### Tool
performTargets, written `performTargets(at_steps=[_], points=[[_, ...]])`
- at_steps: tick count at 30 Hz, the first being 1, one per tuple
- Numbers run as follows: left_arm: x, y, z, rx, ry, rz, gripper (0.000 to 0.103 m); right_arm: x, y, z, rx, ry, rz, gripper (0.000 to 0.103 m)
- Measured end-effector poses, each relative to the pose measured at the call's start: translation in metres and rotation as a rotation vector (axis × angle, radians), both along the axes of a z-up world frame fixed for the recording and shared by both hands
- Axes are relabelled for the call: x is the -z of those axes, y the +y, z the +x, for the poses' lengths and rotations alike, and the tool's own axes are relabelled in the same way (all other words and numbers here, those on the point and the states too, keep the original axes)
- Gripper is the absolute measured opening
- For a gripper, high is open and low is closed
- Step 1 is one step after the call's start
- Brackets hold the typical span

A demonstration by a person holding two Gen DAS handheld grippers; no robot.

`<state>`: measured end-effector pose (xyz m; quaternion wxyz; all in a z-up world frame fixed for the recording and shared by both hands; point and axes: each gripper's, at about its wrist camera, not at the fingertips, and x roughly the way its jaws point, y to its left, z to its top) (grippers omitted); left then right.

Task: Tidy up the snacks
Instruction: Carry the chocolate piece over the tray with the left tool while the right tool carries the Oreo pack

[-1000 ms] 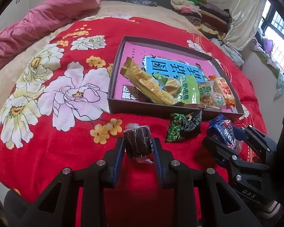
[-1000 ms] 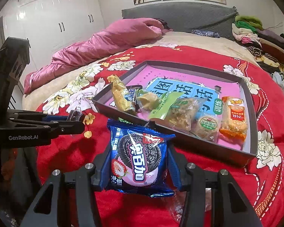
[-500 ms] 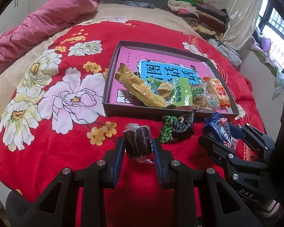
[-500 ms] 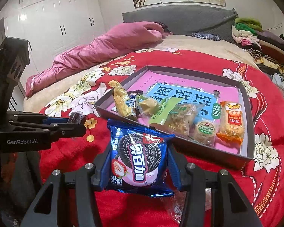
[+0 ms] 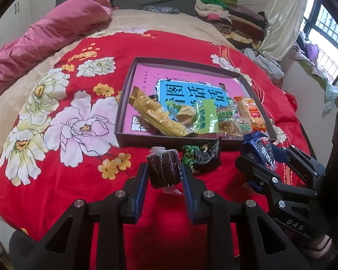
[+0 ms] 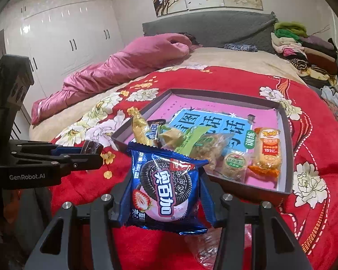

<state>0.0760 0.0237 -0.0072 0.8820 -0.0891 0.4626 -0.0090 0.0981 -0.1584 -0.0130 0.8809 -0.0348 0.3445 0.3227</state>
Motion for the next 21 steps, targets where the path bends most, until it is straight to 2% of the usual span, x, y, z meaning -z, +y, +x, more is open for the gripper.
performTargets(at_steps=[21], points=[[-0.027, -0.028, 0.013, 0.046, -0.048, 0.003, 0.031, -0.019, -0.031, 0.013, 0.078, -0.028, 0.073, 0.052]])
